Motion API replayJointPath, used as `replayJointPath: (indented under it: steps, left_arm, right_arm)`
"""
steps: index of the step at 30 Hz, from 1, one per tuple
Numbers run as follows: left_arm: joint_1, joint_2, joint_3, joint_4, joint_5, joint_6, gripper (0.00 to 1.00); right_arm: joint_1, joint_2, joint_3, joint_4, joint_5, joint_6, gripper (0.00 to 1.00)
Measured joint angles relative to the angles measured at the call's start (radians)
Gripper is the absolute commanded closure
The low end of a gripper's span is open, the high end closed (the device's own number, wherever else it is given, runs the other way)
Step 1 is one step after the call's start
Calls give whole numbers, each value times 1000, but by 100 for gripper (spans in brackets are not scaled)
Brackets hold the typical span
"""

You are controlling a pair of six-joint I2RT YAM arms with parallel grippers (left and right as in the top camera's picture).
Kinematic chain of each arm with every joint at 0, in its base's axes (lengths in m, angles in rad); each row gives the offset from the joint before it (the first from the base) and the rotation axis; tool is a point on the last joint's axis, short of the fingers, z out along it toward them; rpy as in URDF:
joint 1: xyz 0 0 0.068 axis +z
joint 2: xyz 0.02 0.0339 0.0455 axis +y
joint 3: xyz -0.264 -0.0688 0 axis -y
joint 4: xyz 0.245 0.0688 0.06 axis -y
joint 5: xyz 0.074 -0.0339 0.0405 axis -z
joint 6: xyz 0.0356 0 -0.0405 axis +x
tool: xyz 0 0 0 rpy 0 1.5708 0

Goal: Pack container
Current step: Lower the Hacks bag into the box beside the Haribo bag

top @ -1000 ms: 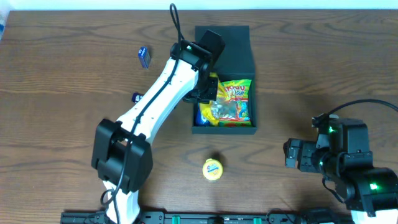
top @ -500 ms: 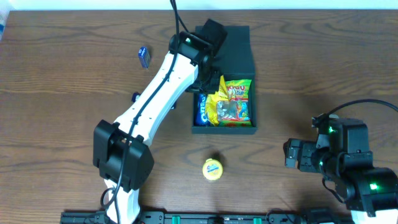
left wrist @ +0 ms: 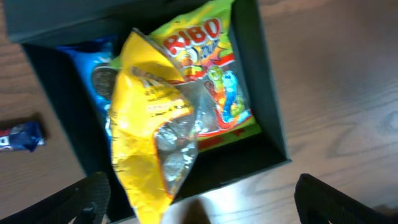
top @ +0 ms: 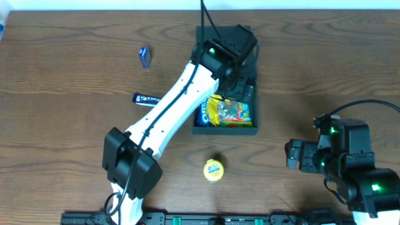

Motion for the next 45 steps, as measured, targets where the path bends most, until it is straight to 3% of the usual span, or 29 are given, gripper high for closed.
replayJointPath:
  steps: [16, 34, 45]
  left_arm:
    - [2, 171, 0, -3, 72, -1, 4]
    - [32, 172, 0, -85, -123, -57, 5]
    - [70, 171, 0, -85, -116, -127, 5]
  right_arm:
    - [0, 0, 0, 0, 0, 0, 1]
    - [0, 0, 0, 0, 0, 0, 1]
    - [0, 0, 0, 0, 0, 0, 1]
